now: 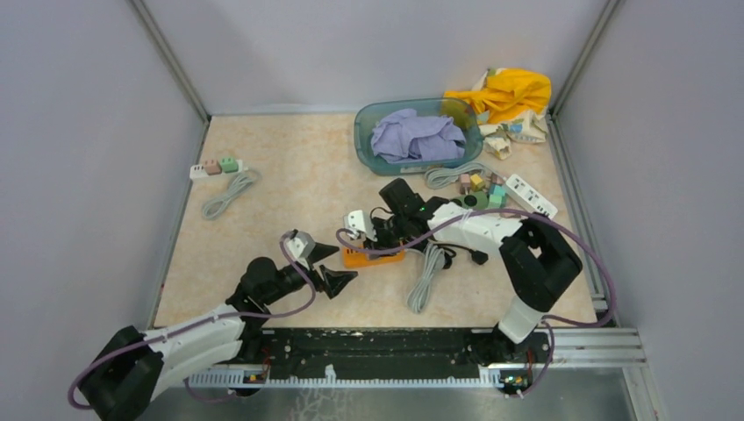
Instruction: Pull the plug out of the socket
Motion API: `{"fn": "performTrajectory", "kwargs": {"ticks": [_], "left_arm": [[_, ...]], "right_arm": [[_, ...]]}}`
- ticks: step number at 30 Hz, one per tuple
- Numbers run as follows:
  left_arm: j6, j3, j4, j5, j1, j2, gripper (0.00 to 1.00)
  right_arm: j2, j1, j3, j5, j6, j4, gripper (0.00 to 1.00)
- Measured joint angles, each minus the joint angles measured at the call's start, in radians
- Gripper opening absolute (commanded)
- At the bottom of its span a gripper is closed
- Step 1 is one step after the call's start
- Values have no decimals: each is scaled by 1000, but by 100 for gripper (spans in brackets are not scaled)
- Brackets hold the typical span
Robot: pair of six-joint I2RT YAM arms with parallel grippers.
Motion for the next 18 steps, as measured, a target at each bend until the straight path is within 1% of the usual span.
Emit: {"fn": "performTrajectory", "kwargs": {"ticks": [4, 9, 14, 18], "left_arm": [[37, 0, 109, 61, -11, 118, 99], [119, 0, 168, 86, -78, 306, 100], [191, 0, 239, 98, -99, 389, 100], [222, 0, 307, 99, -107, 435, 100]], "right_arm": [[-73, -35, -55, -60, -68, -58, 1], [-140, -88, -107, -128, -166, -140, 1], [-190, -117, -171, -155, -224, -188, 2], [-197, -130, -183, -166, -253, -205, 2]]}}
